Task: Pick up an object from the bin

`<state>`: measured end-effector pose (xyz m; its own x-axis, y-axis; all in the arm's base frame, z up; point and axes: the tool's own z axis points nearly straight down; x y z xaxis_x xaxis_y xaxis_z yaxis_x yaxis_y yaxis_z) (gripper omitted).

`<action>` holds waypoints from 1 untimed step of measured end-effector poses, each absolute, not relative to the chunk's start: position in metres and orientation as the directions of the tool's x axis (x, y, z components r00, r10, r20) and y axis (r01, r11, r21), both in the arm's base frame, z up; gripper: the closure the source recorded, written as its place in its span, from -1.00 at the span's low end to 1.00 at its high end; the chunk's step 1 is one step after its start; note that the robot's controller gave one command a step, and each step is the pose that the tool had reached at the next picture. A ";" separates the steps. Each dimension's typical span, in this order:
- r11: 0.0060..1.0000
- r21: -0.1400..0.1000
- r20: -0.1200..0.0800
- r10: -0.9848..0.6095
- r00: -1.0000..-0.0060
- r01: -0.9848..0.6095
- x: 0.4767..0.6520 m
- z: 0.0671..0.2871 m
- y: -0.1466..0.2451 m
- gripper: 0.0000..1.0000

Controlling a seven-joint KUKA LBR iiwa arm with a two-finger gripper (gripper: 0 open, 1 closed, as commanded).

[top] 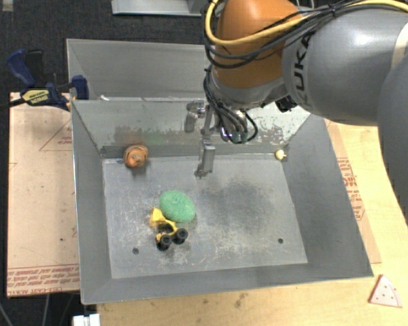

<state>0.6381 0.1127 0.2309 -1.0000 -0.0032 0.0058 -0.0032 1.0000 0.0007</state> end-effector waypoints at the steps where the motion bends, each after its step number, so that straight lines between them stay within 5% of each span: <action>1: 1.000 0.002 -0.002 -0.002 -1.000 -0.002 0.639 0.236 0.112 -1.00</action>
Offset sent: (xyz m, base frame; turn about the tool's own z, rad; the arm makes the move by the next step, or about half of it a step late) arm -0.1078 -0.0074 -0.1070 -0.0996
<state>0.6390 0.1123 0.2361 -1.0000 -0.0016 -0.0016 -0.0016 1.0000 0.0015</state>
